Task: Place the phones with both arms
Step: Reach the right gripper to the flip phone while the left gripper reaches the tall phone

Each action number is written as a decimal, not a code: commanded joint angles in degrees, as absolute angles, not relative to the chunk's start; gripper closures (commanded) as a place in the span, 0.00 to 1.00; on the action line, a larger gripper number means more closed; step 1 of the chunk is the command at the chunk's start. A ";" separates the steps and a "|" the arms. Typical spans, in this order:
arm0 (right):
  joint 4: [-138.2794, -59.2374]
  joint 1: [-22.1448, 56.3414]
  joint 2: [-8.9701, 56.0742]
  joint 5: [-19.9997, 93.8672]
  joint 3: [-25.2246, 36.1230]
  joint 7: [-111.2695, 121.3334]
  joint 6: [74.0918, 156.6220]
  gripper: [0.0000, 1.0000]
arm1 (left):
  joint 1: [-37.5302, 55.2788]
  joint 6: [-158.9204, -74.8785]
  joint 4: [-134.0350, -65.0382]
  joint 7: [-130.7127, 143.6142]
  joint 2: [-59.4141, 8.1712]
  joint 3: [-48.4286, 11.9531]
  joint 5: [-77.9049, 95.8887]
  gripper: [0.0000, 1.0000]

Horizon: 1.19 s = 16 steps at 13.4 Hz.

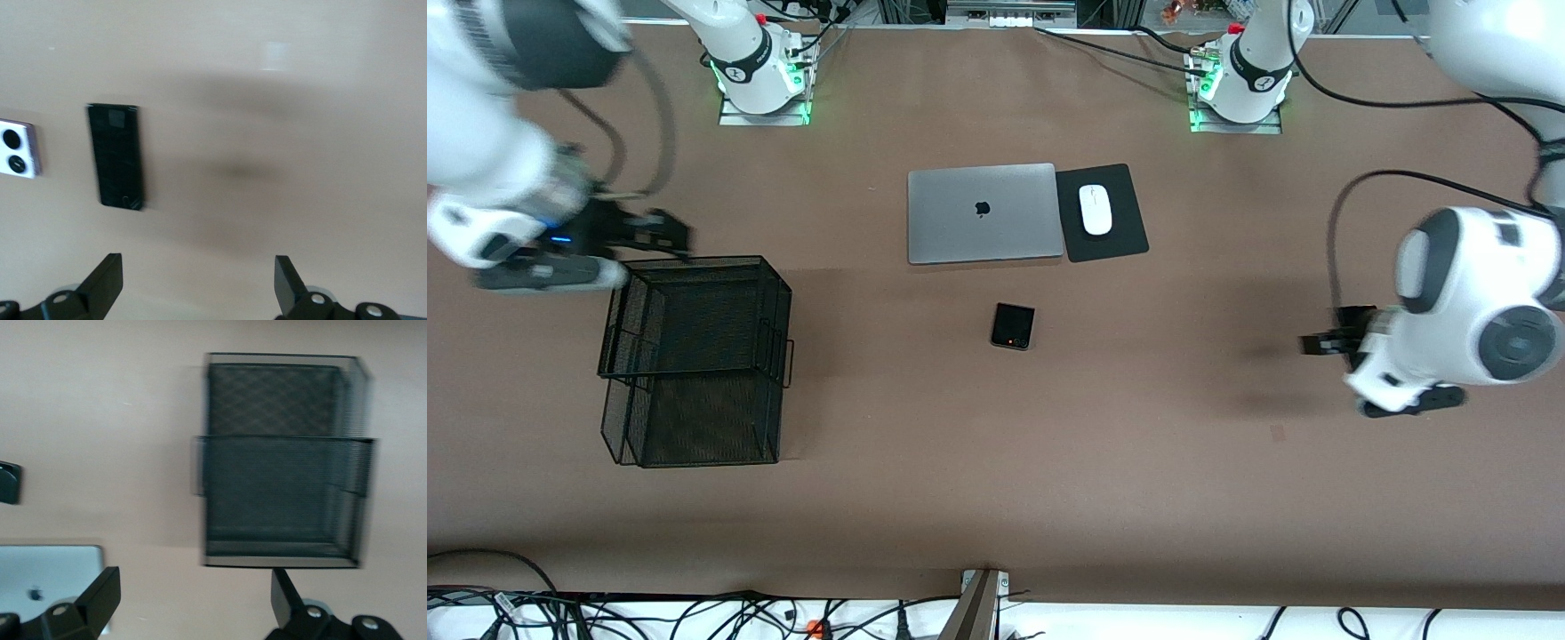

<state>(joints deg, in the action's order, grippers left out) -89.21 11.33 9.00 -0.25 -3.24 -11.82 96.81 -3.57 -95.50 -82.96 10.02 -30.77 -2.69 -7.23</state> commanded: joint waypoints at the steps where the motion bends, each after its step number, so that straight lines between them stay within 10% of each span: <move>1: -79.74 20.53 16.94 -0.44 -2.72 -23.86 95.89 0.00 | -9.73 -105.85 -89.35 1.00 -31.20 -3.87 -8.96 0.00; 9: -63.13 43.13 38.03 -3.78 -2.37 -47.36 103.36 0.00 | -18.63 -134.10 -108.62 -7.03 -31.29 -3.87 -9.05 0.00; 16: -62.23 47.99 48.77 -6.33 -1.49 -51.15 112.66 0.00 | -20.39 -137.10 -109.34 -9.40 -34.01 -3.87 -9.05 0.00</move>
<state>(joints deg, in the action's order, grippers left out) -64.87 47.19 45.84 -5.33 -1.95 -50.03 111.67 -19.35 -135.75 -108.91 -8.56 -33.39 -3.04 -7.74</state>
